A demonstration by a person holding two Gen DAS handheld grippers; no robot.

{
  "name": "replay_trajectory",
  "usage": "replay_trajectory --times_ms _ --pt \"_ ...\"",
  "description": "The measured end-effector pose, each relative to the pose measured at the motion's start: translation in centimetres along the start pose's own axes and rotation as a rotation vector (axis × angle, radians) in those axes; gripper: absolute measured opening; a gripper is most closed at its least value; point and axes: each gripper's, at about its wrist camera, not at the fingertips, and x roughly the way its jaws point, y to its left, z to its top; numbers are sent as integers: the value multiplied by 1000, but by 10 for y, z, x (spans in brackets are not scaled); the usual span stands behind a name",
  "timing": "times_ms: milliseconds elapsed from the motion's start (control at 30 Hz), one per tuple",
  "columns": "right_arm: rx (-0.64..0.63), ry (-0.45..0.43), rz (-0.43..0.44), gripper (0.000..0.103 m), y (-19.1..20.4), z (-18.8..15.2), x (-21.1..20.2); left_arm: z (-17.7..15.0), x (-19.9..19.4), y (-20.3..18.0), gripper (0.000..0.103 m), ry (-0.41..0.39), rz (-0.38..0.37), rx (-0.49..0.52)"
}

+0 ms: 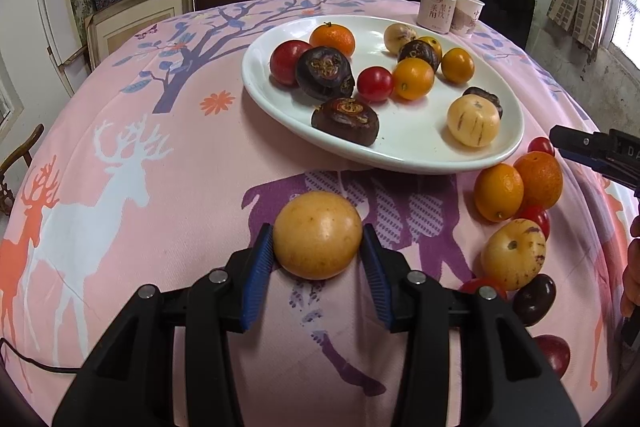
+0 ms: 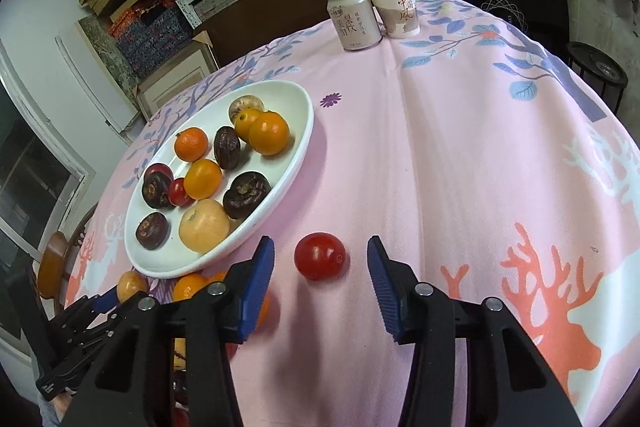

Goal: Organize fruits
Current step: 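Grasp a red tomato with the right tool while the left tool holds the yellow fruit, then carry the yellow fruit and red tomato onto the white plate and open both tools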

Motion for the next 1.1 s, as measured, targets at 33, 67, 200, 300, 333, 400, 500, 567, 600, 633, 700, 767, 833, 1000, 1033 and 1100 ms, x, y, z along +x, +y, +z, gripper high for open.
replay_trajectory --times_ms 33,67,200,300,333,400,500,567,600,633,700,767,833,1000,1033,1100 --pt "2 3 -1 49 -1 0 1 0 0 0 44 1 0 0" --pt "5 7 -1 47 -1 0 3 0 1 0 44 2 0 0" --pt "3 15 -1 42 0 0 6 -1 1 0 44 5 3 2" --pt "0 19 7 39 2 0 9 -1 1 0 44 4 2 1" --pt "0 17 9 39 2 0 9 -1 1 0 44 4 2 2" --pt "0 19 13 34 3 0 11 -1 2 -1 44 4 2 2" --pt "-16 18 -6 32 5 -1 13 -1 2 -1 44 4 2 2" --pt "-19 16 -15 30 4 -2 13 -1 2 -1 44 4 2 2" --pt "-21 15 -16 30 5 -2 14 -1 2 -1 44 4 3 2" --pt "-27 14 -19 30 5 -2 14 -1 1 0 44 5 3 2" --pt "-47 8 -33 30 8 -3 13 -1 1 -1 44 4 2 1" --pt "-51 5 -36 29 8 -4 12 -1 1 0 44 3 -3 -2" --pt "-36 -1 -19 29 7 -3 9 -2 0 1 44 -6 -12 -11" --pt "-15 -74 9 29 3 -1 -14 -3 -5 1 44 -28 -9 -7" --pt "-13 -82 10 29 2 -1 -17 -3 -5 1 44 -28 -10 -6" --pt "-11 -94 19 29 1 -1 -22 -2 -5 1 44 -26 -15 -8"
